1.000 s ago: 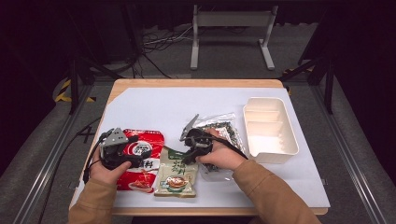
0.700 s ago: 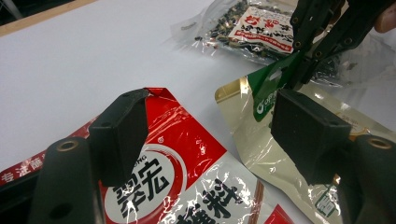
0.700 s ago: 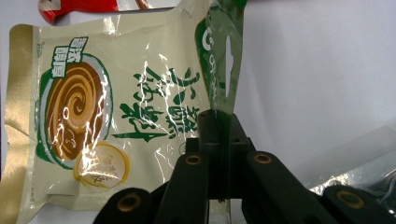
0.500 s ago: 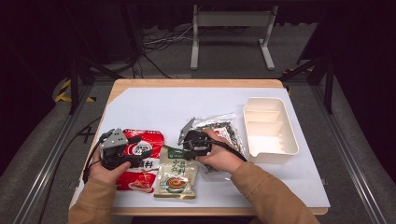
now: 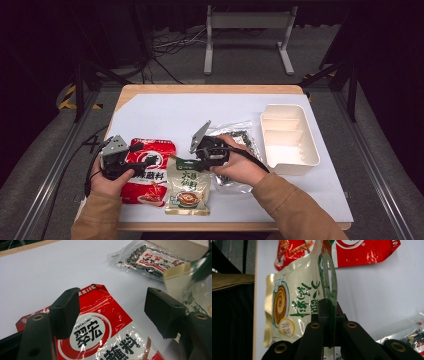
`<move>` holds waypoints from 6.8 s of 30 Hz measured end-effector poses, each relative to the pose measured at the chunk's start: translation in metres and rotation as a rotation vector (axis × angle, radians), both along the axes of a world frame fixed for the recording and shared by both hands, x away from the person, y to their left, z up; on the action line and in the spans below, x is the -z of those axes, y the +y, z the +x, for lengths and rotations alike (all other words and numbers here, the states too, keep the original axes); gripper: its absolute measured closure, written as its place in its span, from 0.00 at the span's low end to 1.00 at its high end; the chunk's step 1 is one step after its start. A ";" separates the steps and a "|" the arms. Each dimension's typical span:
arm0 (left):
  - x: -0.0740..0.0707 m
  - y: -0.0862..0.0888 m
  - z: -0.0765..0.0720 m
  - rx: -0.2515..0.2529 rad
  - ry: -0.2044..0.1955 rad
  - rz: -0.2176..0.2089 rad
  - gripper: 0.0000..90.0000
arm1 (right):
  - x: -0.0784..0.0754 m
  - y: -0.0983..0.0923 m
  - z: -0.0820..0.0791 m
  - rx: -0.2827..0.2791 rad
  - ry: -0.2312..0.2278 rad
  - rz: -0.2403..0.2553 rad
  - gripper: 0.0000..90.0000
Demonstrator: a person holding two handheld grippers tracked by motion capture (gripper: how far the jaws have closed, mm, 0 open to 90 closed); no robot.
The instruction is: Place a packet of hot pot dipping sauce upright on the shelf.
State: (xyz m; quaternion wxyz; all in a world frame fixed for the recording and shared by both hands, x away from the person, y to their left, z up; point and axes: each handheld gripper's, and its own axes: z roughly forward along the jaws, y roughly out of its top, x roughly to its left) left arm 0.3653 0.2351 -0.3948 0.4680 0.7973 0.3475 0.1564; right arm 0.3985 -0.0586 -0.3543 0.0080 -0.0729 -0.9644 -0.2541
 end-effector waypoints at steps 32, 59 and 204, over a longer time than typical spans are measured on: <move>0.000 0.011 0.000 -0.074 -0.008 -0.033 0.29 | -0.068 -0.004 -0.040 -0.060 -0.165 0.059 1.00; 0.003 0.010 0.002 -0.083 0.011 -0.027 0.29 | -0.105 -0.066 -0.018 0.075 -0.269 0.067 1.00; 0.016 0.022 -0.005 -0.128 0.074 0.004 0.28 | -0.067 -0.268 0.108 0.450 -0.488 -0.068 0.91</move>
